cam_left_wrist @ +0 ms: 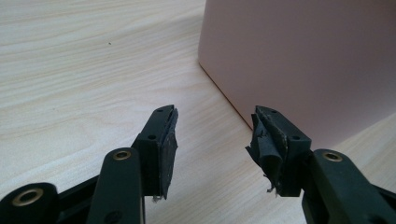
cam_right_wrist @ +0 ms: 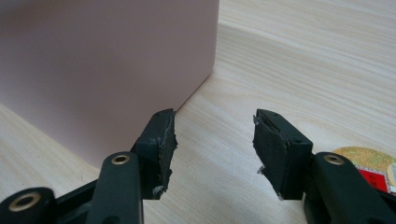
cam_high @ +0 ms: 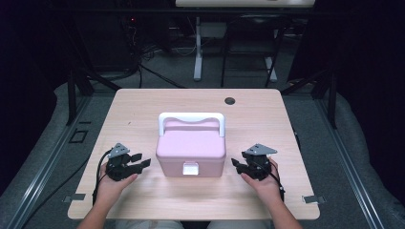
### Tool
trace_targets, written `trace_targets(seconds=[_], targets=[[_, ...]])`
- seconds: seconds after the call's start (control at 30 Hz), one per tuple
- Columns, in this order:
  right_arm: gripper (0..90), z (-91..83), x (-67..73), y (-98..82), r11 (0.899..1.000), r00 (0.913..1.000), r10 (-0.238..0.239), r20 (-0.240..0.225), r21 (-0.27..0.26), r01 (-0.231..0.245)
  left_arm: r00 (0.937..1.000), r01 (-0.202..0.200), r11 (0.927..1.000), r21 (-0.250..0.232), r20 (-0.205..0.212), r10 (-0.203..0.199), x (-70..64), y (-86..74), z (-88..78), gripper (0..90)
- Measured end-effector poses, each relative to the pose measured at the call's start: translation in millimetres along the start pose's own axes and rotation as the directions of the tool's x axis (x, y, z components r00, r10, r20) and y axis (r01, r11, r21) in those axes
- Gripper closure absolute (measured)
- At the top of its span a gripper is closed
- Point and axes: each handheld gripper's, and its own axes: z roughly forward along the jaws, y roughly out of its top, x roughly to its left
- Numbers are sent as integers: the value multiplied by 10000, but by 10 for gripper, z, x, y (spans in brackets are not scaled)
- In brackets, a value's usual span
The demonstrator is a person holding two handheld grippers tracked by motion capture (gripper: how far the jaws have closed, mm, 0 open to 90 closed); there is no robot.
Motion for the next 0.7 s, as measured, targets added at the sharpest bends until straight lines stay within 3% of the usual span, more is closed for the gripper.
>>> trace_targets(seconds=[0.27, 0.4, 0.7], targets=[[479, -12, -9, 1, 10000, 10000, 2, 93, -44, -1, 10000, -4, 10000, 38, -88, 4, -8, 14, 19, 503], [479, -27, 2, 14, 9998, 9999, 93, 68, -154, -92, 9996, -258, 9997, 12, -140, 258, -43, 17, -42, 503], [480, -28, 27, 30, 9993, 10000, 59, -9, -367, -59, 9998, -201, 9998, -36, -69, 201, -57, 33, -46, 501]])
